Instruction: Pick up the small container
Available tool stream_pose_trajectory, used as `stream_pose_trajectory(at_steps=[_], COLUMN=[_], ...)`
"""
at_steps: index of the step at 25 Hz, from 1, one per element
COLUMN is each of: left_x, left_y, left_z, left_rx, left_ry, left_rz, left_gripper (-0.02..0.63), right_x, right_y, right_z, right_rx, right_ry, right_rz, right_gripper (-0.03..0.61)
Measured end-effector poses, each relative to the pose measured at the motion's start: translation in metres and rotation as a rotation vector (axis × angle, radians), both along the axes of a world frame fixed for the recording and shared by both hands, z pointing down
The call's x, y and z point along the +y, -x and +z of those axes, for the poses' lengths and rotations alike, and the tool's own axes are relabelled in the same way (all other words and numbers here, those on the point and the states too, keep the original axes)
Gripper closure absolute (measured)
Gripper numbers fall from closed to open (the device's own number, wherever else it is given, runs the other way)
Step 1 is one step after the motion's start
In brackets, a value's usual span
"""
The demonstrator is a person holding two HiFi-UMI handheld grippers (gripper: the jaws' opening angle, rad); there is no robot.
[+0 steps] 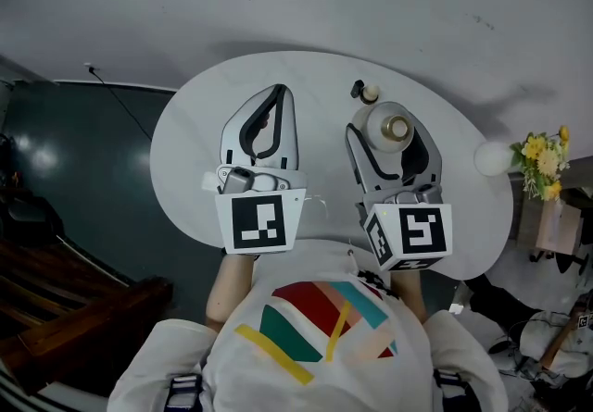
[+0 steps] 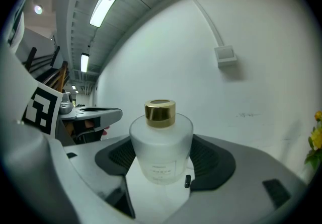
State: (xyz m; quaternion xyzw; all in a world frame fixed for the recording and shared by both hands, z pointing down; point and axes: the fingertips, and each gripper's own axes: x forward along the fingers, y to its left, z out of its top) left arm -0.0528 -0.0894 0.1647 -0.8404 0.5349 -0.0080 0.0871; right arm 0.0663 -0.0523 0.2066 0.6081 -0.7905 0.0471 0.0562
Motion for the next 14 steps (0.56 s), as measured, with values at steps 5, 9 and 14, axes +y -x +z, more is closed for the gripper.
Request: stream_pose_trajectory(at_steps=[5, 9, 14], left_x=[-0.0033, -0.0058, -0.0100], left_y=[0.0014, 0.0022, 0.0015], left_z=[0.0039, 0.0069, 0.0091], left_rx=[-0.005, -0.009, -0.019], left_ry=[0.011, 0.019, 0.021], left_rz=[-0.009, -0.018, -0.017], left_gripper=[0.595, 0.595, 0.595], right_x=[-0.0024, -0.0042, -0.0069], right_y=[-0.0010, -0.0016, -0.0035], right_z=[0.0032, 0.0063, 0.0076], right_rx=[0.000, 0.005, 0.007], right_ry=[0.010, 0.019, 0.020], right_rz=[0.004, -0.001, 0.004], right_gripper=[0.241, 0.239, 0.241])
